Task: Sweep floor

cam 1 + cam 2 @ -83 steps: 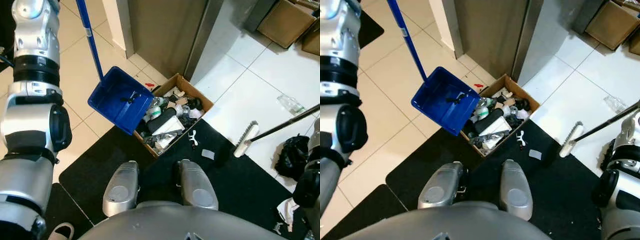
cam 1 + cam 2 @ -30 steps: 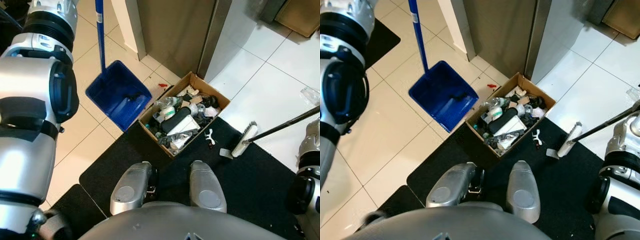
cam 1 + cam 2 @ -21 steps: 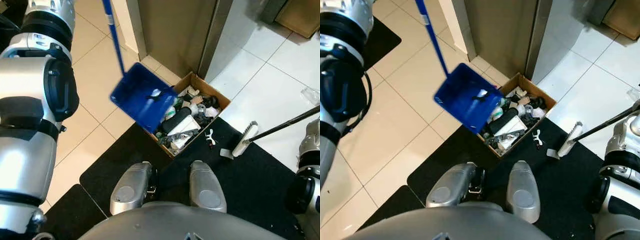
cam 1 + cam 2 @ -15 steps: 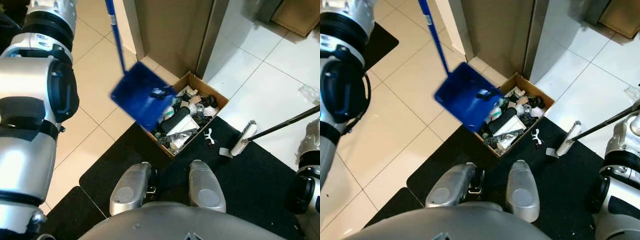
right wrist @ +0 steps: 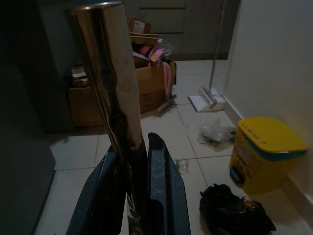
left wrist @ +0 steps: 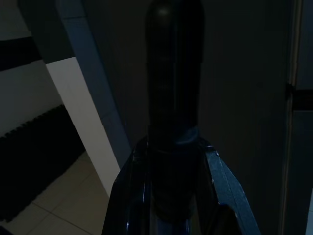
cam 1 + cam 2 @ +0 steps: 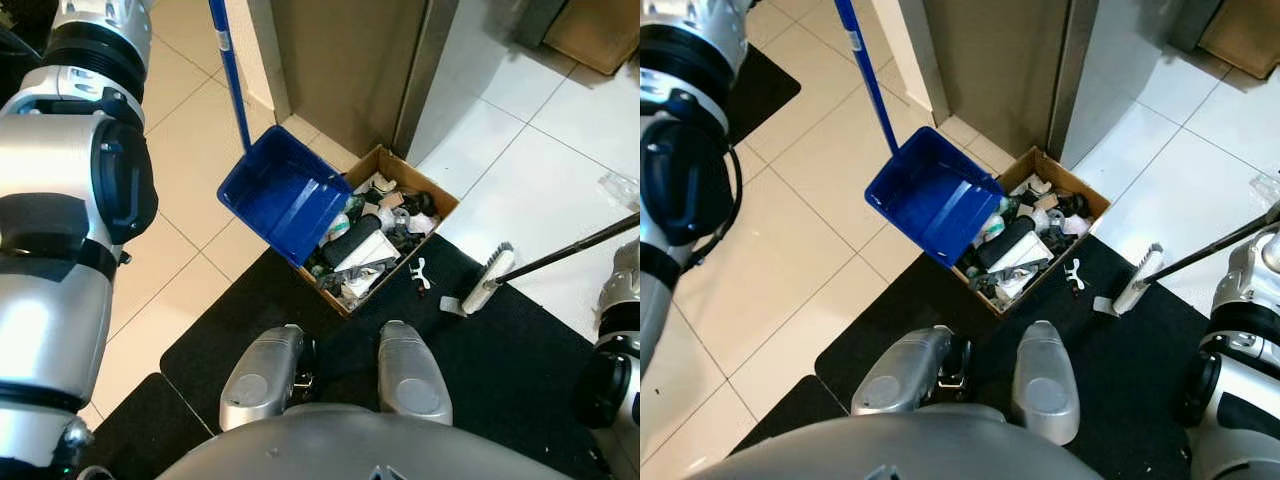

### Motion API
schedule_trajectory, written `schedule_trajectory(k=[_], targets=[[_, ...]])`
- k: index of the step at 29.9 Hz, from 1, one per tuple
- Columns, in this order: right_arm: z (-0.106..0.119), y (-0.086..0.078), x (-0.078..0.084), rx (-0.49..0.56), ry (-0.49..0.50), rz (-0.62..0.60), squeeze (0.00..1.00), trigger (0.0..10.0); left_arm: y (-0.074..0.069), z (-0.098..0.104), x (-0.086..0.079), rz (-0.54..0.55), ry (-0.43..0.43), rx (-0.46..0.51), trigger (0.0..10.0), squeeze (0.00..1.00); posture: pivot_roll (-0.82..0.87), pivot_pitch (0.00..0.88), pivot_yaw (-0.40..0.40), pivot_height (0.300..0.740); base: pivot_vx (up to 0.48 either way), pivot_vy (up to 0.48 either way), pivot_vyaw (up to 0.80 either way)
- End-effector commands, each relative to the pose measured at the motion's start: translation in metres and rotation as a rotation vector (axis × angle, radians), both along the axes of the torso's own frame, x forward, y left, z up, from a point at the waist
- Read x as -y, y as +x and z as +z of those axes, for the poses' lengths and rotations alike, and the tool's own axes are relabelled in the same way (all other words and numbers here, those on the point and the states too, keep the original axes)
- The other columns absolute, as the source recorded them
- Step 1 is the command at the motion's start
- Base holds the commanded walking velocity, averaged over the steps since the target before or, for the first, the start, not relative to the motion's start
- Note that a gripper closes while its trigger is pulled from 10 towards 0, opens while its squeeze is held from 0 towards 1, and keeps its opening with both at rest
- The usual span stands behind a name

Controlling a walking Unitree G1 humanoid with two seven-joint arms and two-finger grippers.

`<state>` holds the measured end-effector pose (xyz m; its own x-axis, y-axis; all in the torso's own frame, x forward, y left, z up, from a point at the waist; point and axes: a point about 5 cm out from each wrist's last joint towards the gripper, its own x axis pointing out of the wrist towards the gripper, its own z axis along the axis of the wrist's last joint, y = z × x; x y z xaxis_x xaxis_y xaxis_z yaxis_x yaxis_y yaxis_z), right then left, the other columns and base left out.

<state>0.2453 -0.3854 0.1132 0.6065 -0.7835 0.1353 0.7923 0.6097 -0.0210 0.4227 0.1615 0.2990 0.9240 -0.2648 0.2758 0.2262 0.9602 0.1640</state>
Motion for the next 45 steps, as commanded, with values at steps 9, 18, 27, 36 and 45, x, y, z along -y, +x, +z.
schedule_trajectory(k=[9, 18, 27, 36, 45], targets=[[0.004, 0.0, 0.001, 0.022, -0.01, -0.003, 0.0, 10.0, -0.002, 0.015, -0.009, 0.03, -0.032, 0.068, 10.0, 0.0, 0.08, 0.0, 0.124, 0.74, 0.0, 0.0, 0.0], [0.001, 0.005, -0.011, 0.022, -0.014, 0.054, 0.0, 10.0, -0.007, 0.012, -0.016, 0.01, -0.088, 0.127, 10.0, 0.0, 0.08, 0.0, 0.118, 0.74, 0.0, 0.0, 0.0], [0.047, 0.035, -0.029, 0.142, -0.11, 0.185, 0.0, 10.0, -0.022, -0.033, 0.002, -0.051, -0.127, 0.135, 10.0, 0.0, 0.09, 0.0, 0.073, 0.74, 0.0, 0.0, 0.0], [0.062, 0.056, -0.049, 0.127, -0.173, 0.307, 0.0, 10.0, -0.041, -0.074, 0.015, -0.043, -0.173, 0.074, 10.0, 0.0, 0.08, 0.0, 0.013, 0.74, 0.0, 0.0, 0.0], [0.065, 0.059, -0.05, 0.1, -0.185, 0.336, 0.0, 10.0, -0.053, -0.08, 0.01, 0.004, -0.218, 0.055, 10.0, 0.0, 0.07, 0.0, -0.009, 0.74, 0.0, 0.0, 0.0]])
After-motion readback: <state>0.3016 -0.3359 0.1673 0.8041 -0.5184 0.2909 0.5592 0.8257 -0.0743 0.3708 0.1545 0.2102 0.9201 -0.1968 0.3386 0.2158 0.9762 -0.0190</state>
